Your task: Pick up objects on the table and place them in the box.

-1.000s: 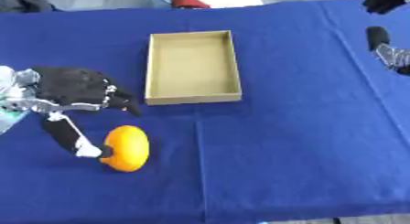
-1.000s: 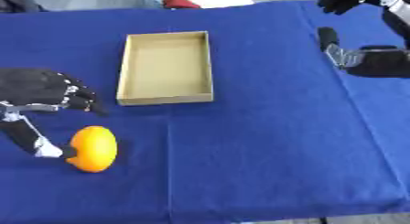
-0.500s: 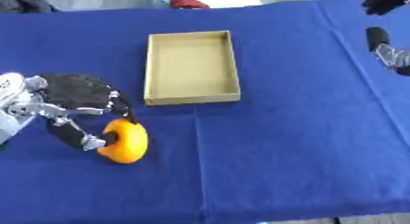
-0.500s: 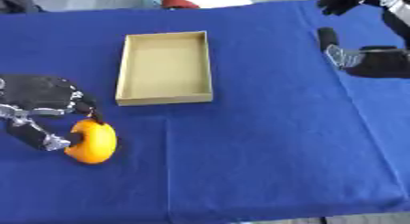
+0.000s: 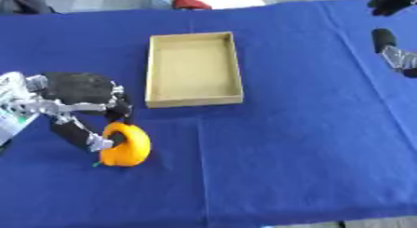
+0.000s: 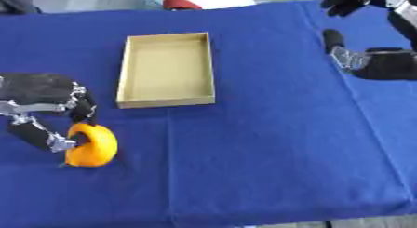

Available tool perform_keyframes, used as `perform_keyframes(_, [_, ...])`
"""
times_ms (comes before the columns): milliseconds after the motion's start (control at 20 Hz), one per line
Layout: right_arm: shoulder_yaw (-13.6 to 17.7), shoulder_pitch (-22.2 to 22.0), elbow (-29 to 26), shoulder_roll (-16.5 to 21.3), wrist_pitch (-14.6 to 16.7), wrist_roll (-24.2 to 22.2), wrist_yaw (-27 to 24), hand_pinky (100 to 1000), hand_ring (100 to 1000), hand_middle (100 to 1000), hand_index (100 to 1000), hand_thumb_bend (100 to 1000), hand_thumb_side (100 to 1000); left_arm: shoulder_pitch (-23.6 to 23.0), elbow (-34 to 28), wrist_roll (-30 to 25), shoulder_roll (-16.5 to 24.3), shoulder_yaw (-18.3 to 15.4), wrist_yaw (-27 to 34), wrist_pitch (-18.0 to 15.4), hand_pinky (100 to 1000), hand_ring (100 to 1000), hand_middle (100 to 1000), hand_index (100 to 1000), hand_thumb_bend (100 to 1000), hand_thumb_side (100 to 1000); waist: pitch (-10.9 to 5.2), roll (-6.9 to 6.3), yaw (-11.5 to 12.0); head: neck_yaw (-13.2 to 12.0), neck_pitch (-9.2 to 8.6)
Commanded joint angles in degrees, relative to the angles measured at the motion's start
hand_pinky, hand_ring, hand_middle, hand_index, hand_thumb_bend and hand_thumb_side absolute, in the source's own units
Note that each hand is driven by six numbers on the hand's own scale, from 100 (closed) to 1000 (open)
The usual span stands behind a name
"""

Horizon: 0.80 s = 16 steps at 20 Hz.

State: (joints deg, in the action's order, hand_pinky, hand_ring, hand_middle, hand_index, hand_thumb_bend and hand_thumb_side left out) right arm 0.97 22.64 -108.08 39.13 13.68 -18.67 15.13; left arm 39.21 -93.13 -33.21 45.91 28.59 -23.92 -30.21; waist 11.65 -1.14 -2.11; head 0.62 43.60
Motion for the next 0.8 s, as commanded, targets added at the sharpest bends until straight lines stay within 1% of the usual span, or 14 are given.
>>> perform_keyframes(50, [0.20,0.54,-0.53,0.93,0.24,-0.28,-0.60,677,691,692,939,100,256,2.80,-1.23,-10.81,1.12,-2.95,2.23,-11.16,336,380,338,484,100,247,-1.08,-0.03,-0.22,-0.05,-0.47])
perform_keyframes(100, [0.09,0.60,-0.54,0.91,0.26,-0.39,-0.66,677,691,692,939,100,255,3.88,-0.87,-10.42,0.70,-3.44,2.32,-10.81,357,388,346,489,100,247,-1.11,-0.07,-0.40,-0.11,-0.48])
perform_keyframes(200, [-0.16,0.77,-0.57,0.83,0.36,-0.68,-0.80,677,691,692,939,100,256,5.90,0.66,-9.81,-0.62,-4.11,1.94,-10.47,357,389,347,490,100,247,-1.12,-0.15,-0.76,-0.31,-0.47])
perform_keyframes(400, [-0.60,1.38,-0.72,0.49,0.58,-1.24,-1.21,677,691,691,940,100,257,10.30,7.26,-7.13,-5.05,-5.38,-1.17,-10.79,363,397,355,495,100,248,-1.04,-0.23,-1.65,-1.08,-0.55])
perform_keyframes(550, [-0.94,1.70,-0.81,0.15,0.71,-1.61,-1.54,676,690,691,940,100,255,12.83,13.11,-3.84,-8.60,-6.56,-5.75,-11.51,371,404,363,501,100,248,-0.93,-0.16,-2.24,-1.61,-0.59])
perform_keyframes(700, [-1.32,1.99,-0.81,-0.10,0.83,-2.08,-1.76,677,690,691,940,100,255,14.77,18.51,-0.06,-11.71,-7.69,-11.31,-12.67,381,415,375,509,100,221,-0.80,-0.14,-2.80,-2.07,-0.72])
perform_keyframes(800, [-1.43,2.13,-0.81,-0.35,0.86,-2.25,-1.91,676,690,691,940,100,255,15.88,21.65,3.24,-13.82,-8.76,-15.64,-12.78,394,428,390,520,100,204,-0.75,-0.10,-3.17,-2.29,-0.67])
